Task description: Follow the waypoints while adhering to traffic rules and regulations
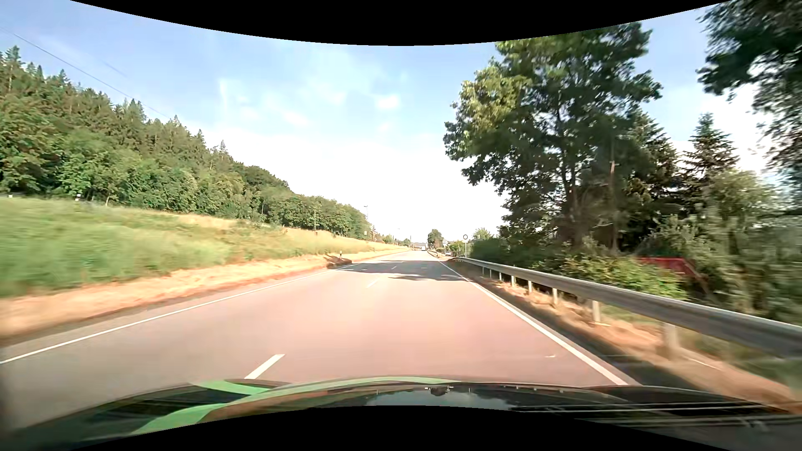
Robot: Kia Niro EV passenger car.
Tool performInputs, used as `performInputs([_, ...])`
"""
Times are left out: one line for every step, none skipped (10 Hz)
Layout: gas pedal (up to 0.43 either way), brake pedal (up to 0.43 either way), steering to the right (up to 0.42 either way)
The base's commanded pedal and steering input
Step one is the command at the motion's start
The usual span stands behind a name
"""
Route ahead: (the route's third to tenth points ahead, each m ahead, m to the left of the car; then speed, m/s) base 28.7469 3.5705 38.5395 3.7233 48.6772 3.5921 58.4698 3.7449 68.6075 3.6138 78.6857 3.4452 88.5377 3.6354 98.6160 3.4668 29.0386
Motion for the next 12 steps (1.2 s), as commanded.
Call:
performInputs([0.37, 0.0, -0.001])
performInputs([0.358, 0.0, 0.0])
performInputs([0.331, 0.0, -0.001])
performInputs([0.319, 0.0, -0.001])
performInputs([0.331, 0.0, -0.002])
performInputs([0.331, 0.0, -0.003])
performInputs([0.35, 0.0, -0.003])
performInputs([0.37, 0.0, -0.003])
performInputs([0.37, 0.0, -0.002])
performInputs([0.378, 0.0, -0.003])
performInputs([0.378, 0.0, -0.003])
performInputs([0.39, 0.0, -0.003])
